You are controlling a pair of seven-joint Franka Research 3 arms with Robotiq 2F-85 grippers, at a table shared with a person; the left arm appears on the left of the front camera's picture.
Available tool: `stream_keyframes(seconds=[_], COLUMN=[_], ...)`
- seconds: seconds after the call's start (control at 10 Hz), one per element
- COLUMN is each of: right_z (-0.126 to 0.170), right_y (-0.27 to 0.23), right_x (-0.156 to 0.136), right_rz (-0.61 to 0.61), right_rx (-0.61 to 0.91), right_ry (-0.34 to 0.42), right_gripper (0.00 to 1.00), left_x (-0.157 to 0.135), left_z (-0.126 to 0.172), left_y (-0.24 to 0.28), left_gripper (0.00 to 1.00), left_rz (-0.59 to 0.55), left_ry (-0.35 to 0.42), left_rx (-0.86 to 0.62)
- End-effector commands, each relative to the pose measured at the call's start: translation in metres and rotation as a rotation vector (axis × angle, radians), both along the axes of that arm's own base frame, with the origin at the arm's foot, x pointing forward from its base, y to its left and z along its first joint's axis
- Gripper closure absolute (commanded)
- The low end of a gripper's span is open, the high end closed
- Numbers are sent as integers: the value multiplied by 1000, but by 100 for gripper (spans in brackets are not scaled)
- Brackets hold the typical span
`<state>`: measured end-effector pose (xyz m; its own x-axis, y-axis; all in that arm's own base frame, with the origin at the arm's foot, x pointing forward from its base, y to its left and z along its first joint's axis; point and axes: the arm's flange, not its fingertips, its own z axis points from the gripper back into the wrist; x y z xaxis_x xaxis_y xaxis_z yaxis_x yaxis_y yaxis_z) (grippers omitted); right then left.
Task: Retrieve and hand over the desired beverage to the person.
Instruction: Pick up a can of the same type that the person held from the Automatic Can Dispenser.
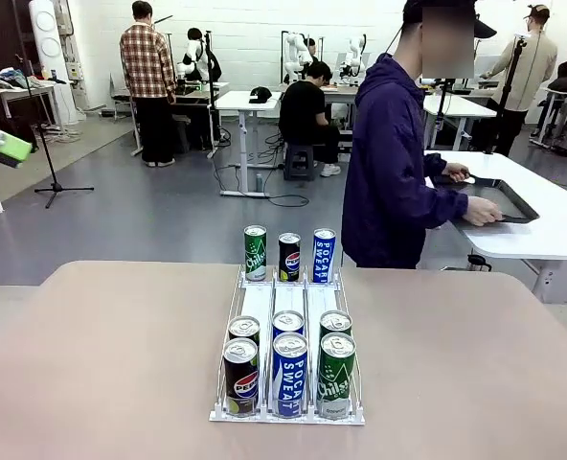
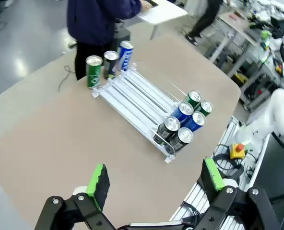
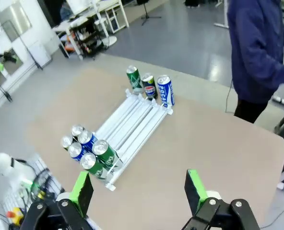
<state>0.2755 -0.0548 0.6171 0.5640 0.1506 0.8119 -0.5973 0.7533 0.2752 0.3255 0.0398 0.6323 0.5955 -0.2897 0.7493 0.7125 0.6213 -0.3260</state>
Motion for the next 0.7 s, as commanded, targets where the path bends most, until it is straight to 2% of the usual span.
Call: stream_keyframes(seconds=[0.0,0.1,0.2,0.6], right_z=[-12,-12,-2,-2], right_y=[-4,-5,-9,-9], right_x=[-4,-2,-2,-2], right_rz=[8,9,-14,-14], right_rx=[29,33,25,25], right_ry=[1,-6,5,5], right_gripper=[0,0,0,0], left_x=[-7,-10,-3,-3], left_z=[-3,-2,0,0], left_y=[4,9,13,13], left_gripper=[0,0,0,0], left_rz=[76,102,47,47], left_ry=[-7,-16,3,3], left_rx=[-25,-26,-11,-11])
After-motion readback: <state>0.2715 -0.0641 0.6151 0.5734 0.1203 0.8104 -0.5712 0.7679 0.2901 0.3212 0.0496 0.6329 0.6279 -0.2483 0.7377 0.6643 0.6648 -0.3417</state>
